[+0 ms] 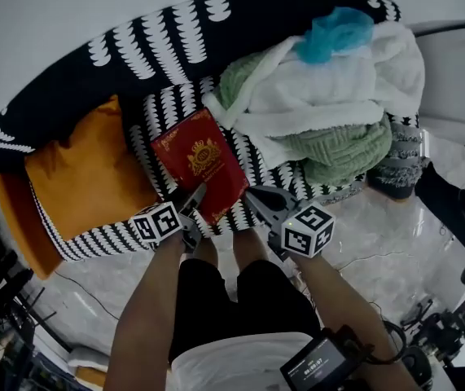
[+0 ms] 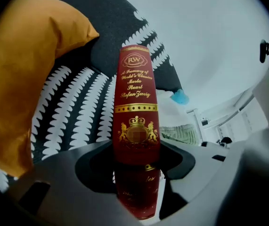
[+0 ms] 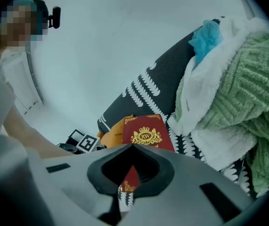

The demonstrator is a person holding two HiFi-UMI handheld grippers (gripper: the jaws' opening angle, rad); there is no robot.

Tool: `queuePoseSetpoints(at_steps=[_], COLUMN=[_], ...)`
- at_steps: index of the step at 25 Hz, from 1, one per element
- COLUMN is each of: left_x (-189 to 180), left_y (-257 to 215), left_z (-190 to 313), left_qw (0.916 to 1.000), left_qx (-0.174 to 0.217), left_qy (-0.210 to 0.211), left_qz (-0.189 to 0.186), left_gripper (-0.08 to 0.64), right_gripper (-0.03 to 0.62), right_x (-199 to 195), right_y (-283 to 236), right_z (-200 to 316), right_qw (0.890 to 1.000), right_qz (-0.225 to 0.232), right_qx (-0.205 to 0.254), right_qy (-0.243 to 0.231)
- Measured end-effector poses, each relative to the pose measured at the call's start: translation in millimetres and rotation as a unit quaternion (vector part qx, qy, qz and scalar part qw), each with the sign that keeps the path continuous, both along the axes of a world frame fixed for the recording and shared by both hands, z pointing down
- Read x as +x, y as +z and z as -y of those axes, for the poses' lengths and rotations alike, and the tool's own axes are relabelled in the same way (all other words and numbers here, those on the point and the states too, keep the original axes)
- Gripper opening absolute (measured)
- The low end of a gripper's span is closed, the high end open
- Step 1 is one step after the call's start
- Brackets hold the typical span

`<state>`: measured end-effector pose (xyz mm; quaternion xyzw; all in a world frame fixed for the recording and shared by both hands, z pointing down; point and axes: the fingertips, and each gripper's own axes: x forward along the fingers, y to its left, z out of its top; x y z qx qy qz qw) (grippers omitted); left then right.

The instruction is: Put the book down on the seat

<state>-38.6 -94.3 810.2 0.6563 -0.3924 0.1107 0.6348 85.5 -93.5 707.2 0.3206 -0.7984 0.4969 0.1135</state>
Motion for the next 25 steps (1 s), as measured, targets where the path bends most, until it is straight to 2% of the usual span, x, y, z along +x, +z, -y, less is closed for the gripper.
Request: queuePoseSetpoints(at_steps=[6, 15, 18, 25], left_x=[2, -7, -14, -22], left_y=[15, 44, 52, 76], left_z=[38, 42, 37, 19], left_qw=[0.9978, 0.9916, 0.9894, 0.9889], left_qx=[0.015, -0.014, -0.032, -0.084], left_qy=[-0.054, -0.115, -0.131, -0.123], left_qz=[-0.036, -0.058, -0.052, 0.000], left_gripper=[0.245, 0.245, 0.253, 0.294], right_gripper=[0.014, 0.014, 0.014, 0.014], right_x=[7, 5, 5, 10], right_y=[18, 27, 24, 34], right_z=[-7, 0, 5, 3], right_qw=[1.000, 1.000, 1.000, 0.999], right_qz=[-0.002, 0.001, 0.001, -0.003], right_qx=[-0.013, -0.020, -0.020, -0.032], right_qy=[-0.004, -0.015, -0.021, -0.024])
